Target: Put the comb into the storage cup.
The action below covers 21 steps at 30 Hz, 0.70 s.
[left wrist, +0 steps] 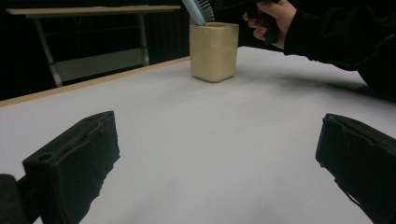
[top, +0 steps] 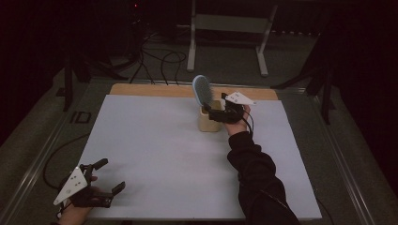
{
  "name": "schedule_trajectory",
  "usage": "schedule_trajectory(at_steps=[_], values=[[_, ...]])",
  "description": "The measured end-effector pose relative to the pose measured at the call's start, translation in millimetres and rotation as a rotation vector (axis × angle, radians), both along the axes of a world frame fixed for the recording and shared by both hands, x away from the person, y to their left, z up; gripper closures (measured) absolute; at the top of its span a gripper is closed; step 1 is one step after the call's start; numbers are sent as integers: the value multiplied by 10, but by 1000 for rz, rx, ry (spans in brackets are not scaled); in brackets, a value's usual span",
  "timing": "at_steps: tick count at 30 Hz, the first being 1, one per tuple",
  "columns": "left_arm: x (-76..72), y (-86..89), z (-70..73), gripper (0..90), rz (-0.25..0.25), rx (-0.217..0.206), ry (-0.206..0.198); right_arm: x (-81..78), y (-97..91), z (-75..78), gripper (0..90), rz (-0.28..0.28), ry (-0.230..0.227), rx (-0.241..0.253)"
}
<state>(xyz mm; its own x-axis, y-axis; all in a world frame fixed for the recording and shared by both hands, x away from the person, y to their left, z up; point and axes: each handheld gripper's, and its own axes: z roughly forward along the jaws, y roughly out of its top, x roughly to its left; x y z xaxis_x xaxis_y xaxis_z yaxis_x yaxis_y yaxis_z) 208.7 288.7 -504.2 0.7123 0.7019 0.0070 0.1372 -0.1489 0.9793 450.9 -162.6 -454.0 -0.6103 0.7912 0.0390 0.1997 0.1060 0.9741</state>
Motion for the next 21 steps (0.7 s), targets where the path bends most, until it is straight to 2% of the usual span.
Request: schedule_trajectory(at_steps=[6, 14, 21], values=[[-1, 0, 1, 0, -1, 1, -1, 5, -11, 29, 96, 14, 19, -14], [1, -1, 0, 0, 1, 0, 1, 31, -43, 80, 96, 46, 66, -39], [1, 0, 0, 0, 2, 0, 1, 31, -71, 107, 96, 55, 79, -54]])
